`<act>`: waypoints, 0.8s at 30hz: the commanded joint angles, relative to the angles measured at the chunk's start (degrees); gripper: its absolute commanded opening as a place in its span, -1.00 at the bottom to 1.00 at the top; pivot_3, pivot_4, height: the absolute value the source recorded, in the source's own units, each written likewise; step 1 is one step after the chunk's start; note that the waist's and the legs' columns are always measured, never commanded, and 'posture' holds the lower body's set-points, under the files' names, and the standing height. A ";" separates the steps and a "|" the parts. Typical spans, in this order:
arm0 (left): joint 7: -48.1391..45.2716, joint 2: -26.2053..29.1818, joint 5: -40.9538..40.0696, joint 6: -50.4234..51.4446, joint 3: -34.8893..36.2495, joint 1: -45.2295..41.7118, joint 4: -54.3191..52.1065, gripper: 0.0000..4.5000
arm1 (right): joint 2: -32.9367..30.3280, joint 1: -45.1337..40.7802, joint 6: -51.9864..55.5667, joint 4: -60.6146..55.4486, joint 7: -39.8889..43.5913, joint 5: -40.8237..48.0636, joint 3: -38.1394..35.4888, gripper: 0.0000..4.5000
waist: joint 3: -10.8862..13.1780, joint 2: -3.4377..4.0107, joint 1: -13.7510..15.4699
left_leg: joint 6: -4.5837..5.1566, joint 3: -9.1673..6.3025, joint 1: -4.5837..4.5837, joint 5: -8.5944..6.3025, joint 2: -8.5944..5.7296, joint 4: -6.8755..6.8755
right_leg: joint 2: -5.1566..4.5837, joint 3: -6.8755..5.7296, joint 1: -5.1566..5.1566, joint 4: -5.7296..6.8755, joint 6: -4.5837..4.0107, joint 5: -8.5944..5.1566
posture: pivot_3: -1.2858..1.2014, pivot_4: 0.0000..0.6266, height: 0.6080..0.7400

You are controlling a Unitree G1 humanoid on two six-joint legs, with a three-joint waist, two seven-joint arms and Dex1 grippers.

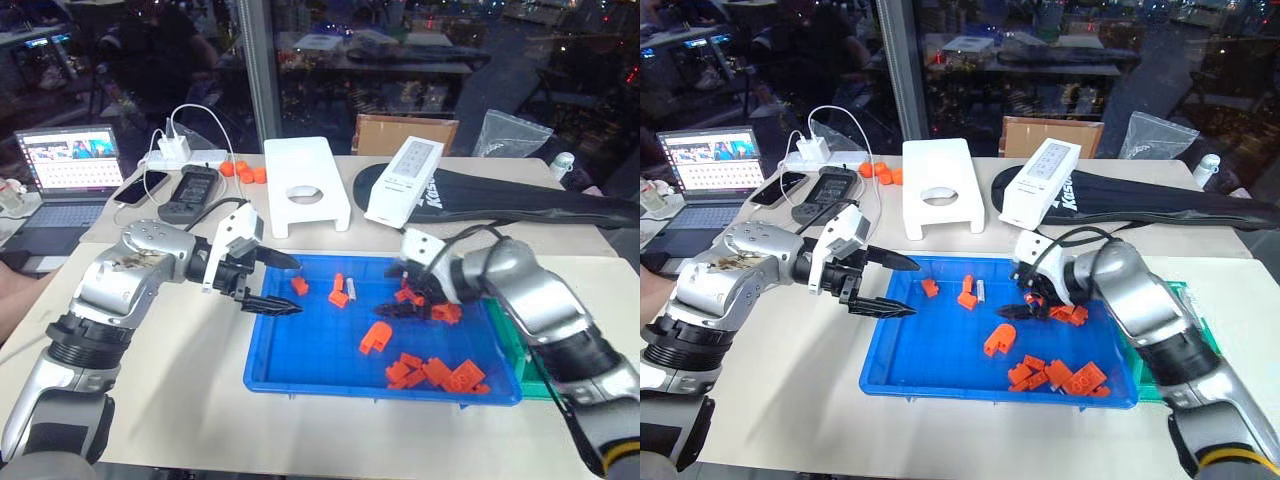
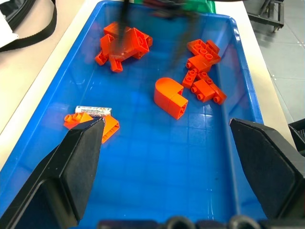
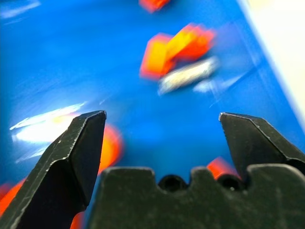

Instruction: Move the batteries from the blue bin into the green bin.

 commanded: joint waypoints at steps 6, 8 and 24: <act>1.56 2.45 0.21 -0.02 2.11 1.50 -3.56 1.00 | 7.50 -4.15 0.91 10.01 -6.31 -5.33 1.94 0.97 | 0.00 0.00 0.59 | 0.00 0.00 -0.02 0.00 0.00 0.05 | 0.00 -0.02 0.00 0.02 -0.11 0.07 | 0.03 -0.52 0.49; 1.76 2.90 0.36 -0.09 2.09 1.94 -3.71 1.00 | 8.59 -4.25 4.33 9.90 -7.53 -5.04 1.08 0.97 | 0.00 0.00 0.50 | 0.00 0.00 0.00 0.00 0.00 0.05 | 0.00 -0.03 0.00 0.04 -0.11 0.07 | 0.03 -0.52 0.49; 1.63 2.08 1.05 -1.26 0.56 1.52 -2.90 1.00 | 17.60 1.38 16.00 3.56 -23.73 -5.96 -2.34 0.66 | 0.00 0.00 0.39 | 0.00 -0.01 0.00 0.00 0.00 0.02 | 0.00 -0.03 -0.02 0.09 -0.08 0.04 | 0.03 -0.52 0.49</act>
